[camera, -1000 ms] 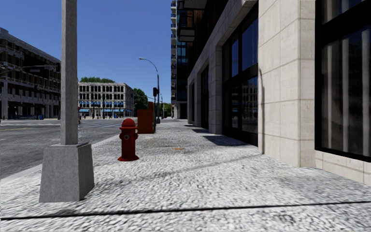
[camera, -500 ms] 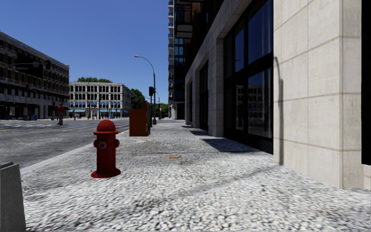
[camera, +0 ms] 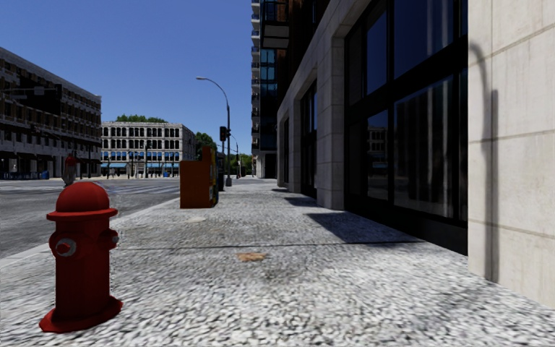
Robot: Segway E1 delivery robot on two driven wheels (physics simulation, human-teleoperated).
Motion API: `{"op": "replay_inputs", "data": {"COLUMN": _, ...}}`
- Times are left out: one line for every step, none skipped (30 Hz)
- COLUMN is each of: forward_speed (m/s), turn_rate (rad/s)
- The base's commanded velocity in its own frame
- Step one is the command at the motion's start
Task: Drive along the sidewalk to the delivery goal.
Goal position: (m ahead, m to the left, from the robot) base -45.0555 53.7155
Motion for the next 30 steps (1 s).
{"op": "replay_inputs", "data": {"forward_speed": 2.00, "turn_rate": 0.00}}
{"op": "replay_inputs", "data": {"forward_speed": 2.00, "turn_rate": 0.00}}
{"op": "replay_inputs", "data": {"forward_speed": 2.00, "turn_rate": 0.00}}
{"op": "replay_inputs", "data": {"forward_speed": 2.00, "turn_rate": 0.00}}
{"op": "replay_inputs", "data": {"forward_speed": 2.00, "turn_rate": 0.00}}
{"op": "replay_inputs", "data": {"forward_speed": 2.00, "turn_rate": 0.00}}
{"op": "replay_inputs", "data": {"forward_speed": 2.00, "turn_rate": 0.00}}
{"op": "replay_inputs", "data": {"forward_speed": 2.00, "turn_rate": 0.00}}
{"op": "replay_inputs", "data": {"forward_speed": 2.00, "turn_rate": 0.00}}
{"op": "replay_inputs", "data": {"forward_speed": 2.00, "turn_rate": 0.00}}
{"op": "replay_inputs", "data": {"forward_speed": 2.00, "turn_rate": 0.00}}
{"op": "replay_inputs", "data": {"forward_speed": 2.00, "turn_rate": 0.00}}
{"op": "replay_inputs", "data": {"forward_speed": 2.00, "turn_rate": 0.00}}
{"op": "replay_inputs", "data": {"forward_speed": 2.00, "turn_rate": 0.00}}
{"op": "replay_inputs", "data": {"forward_speed": 2.00, "turn_rate": 0.00}}
{"op": "replay_inputs", "data": {"forward_speed": 2.00, "turn_rate": 0.00}}
{"op": "replay_inputs", "data": {"forward_speed": 2.00, "turn_rate": 0.00}}
{"op": "replay_inputs", "data": {"forward_speed": 2.00, "turn_rate": 0.00}}
{"op": "replay_inputs", "data": {"forward_speed": 2.00, "turn_rate": 0.00}}
{"op": "replay_inputs", "data": {"forward_speed": 2.00, "turn_rate": 0.00}}
{"op": "replay_inputs", "data": {"forward_speed": 2.00, "turn_rate": 0.00}}
{"op": "replay_inputs", "data": {"forward_speed": 2.00, "turn_rate": 0.00}}
{"op": "replay_inputs", "data": {"forward_speed": 2.00, "turn_rate": 0.02}}
{"op": "replay_inputs", "data": {"forward_speed": 2.00, "turn_rate": 0.03}}
{"op": "replay_inputs", "data": {"forward_speed": 2.00, "turn_rate": 0.07}}
{"op": "replay_inputs", "data": {"forward_speed": 2.00, "turn_rate": 0.07}}
{"op": "replay_inputs", "data": {"forward_speed": 2.00, "turn_rate": 0.10}}
{"op": "replay_inputs", "data": {"forward_speed": 2.00, "turn_rate": 0.12}}
{"op": "replay_inputs", "data": {"forward_speed": 2.00, "turn_rate": 0.12}}
{"op": "replay_inputs", "data": {"forward_speed": 2.00, "turn_rate": 0.12}}
